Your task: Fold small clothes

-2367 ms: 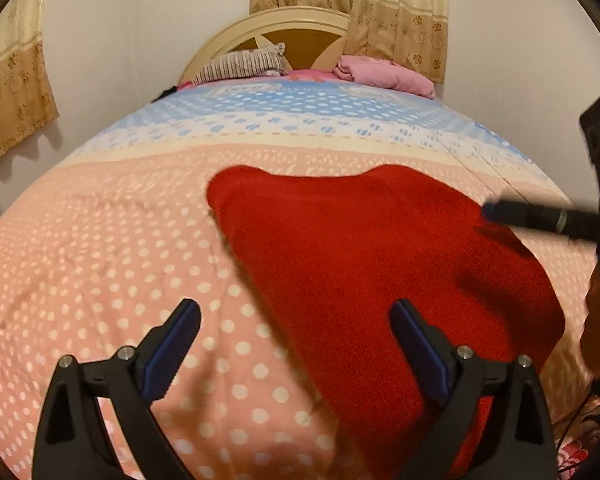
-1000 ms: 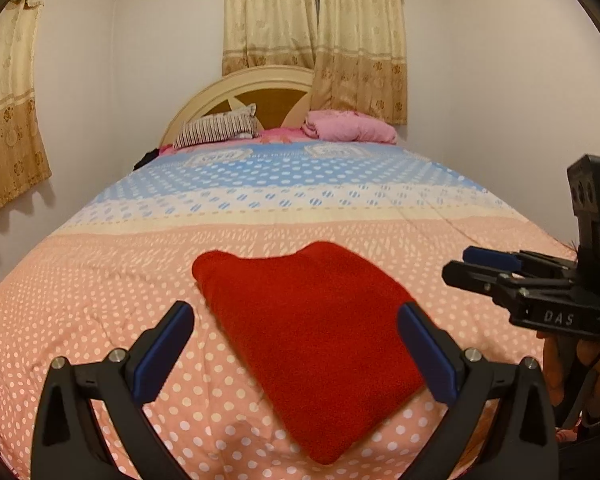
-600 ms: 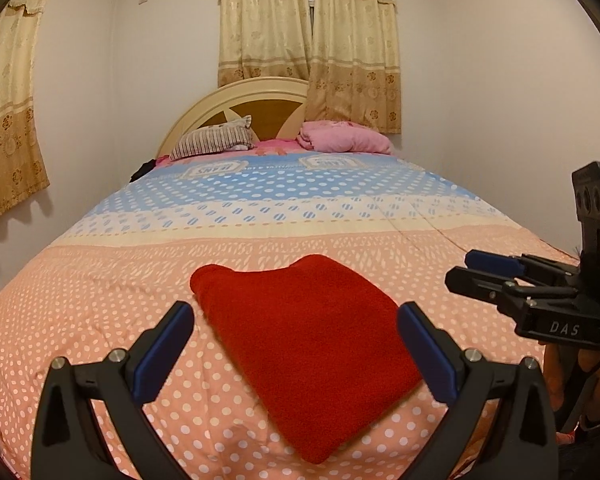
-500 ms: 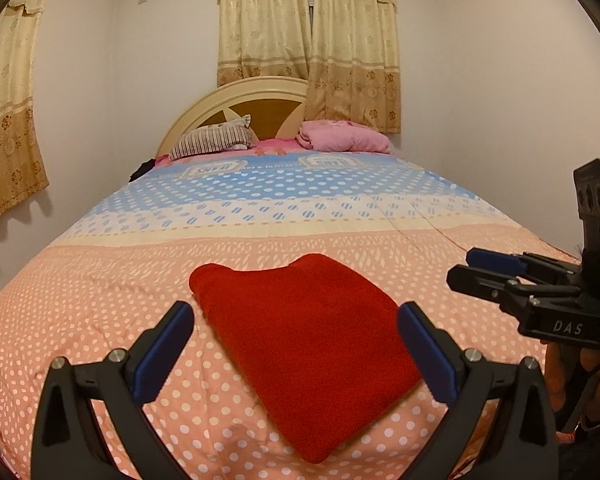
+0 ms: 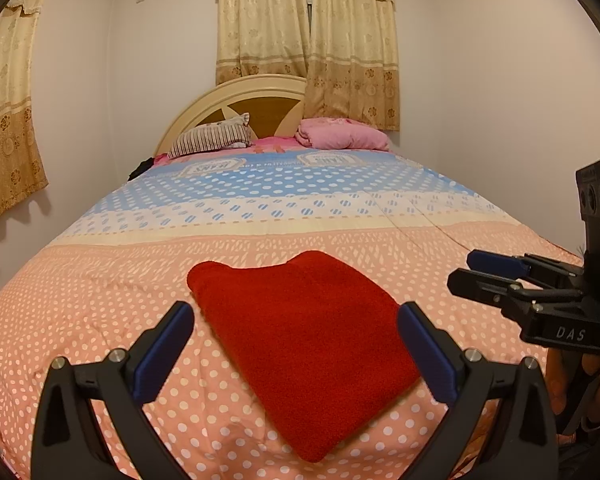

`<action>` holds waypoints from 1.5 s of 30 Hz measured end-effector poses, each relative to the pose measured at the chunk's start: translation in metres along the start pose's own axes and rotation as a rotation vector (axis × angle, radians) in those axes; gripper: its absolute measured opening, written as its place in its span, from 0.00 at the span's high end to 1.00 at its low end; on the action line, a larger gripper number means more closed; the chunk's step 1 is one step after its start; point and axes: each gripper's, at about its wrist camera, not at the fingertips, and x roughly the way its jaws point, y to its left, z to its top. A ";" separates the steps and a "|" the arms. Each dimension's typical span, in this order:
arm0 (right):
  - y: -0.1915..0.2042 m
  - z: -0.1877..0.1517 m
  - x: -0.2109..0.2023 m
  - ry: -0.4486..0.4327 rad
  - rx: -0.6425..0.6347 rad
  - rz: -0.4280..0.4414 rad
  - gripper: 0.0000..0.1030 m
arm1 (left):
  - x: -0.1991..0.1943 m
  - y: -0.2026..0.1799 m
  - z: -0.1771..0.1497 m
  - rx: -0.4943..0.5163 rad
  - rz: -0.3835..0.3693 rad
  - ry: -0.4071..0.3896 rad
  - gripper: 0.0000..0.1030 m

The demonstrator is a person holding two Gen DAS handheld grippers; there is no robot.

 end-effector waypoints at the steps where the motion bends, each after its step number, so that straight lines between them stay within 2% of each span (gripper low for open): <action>1: 0.001 -0.001 0.000 0.001 -0.001 0.000 0.42 | 0.000 0.000 0.000 0.000 0.000 0.000 0.00; 22: 0.006 -0.002 -0.003 0.001 -0.003 0.002 0.41 | 0.004 0.000 -0.001 0.013 0.001 0.020 0.00; 45: 0.009 -0.004 -0.001 0.008 -0.021 0.022 0.41 | -0.002 0.008 0.006 0.008 0.026 -0.024 0.00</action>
